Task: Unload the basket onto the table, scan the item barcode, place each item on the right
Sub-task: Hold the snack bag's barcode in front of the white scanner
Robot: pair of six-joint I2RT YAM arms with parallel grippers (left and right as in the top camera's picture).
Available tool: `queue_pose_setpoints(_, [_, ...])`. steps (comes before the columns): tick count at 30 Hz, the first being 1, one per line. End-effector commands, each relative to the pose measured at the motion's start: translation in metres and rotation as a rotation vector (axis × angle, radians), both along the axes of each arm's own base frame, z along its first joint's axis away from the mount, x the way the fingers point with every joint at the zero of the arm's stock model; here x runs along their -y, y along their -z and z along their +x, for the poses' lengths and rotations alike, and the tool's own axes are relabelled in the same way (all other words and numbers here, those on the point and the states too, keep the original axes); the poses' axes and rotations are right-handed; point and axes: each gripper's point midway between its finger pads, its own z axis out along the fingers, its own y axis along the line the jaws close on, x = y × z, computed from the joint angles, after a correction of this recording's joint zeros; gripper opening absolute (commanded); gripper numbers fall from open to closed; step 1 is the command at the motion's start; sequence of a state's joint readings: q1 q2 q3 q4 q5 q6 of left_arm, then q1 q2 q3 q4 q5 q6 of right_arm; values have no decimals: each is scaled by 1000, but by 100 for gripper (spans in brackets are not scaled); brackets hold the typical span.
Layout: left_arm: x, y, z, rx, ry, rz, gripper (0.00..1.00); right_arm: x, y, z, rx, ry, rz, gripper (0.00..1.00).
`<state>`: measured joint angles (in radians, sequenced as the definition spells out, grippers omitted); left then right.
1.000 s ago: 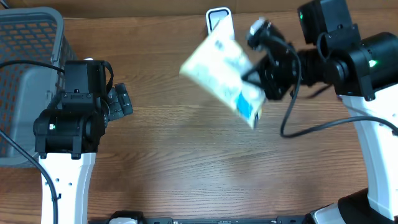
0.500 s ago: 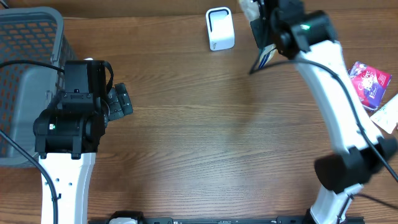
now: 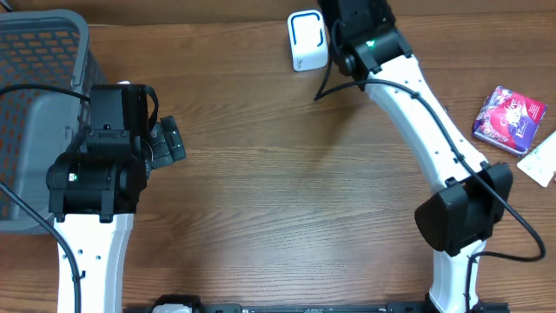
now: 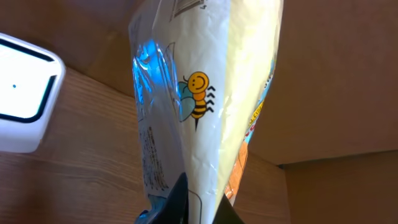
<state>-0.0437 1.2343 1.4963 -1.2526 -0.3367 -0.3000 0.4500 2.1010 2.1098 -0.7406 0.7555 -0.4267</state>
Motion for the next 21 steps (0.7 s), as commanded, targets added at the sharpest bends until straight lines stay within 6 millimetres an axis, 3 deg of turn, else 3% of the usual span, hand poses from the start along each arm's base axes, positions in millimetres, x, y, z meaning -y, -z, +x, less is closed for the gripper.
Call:
queue_pose_setpoints(1, [-2, -2, -2, 6, -1, 6, 100, 31, 15, 6, 27, 141, -189, 4])
queue_pose_setpoints(8, [-2, -2, -2, 6, -1, 6, 100, 45, 27, 16, 112, 217, -417, 4])
queue_pose_setpoints(16, [-2, -2, -2, 6, -1, 6, 100, 52, 76, 5, 15, 196, -548, 4])
queue_pose_setpoints(21, [-2, -2, -2, 6, -1, 6, 100, 42, 97, 10, -7, 164, -569, 4])
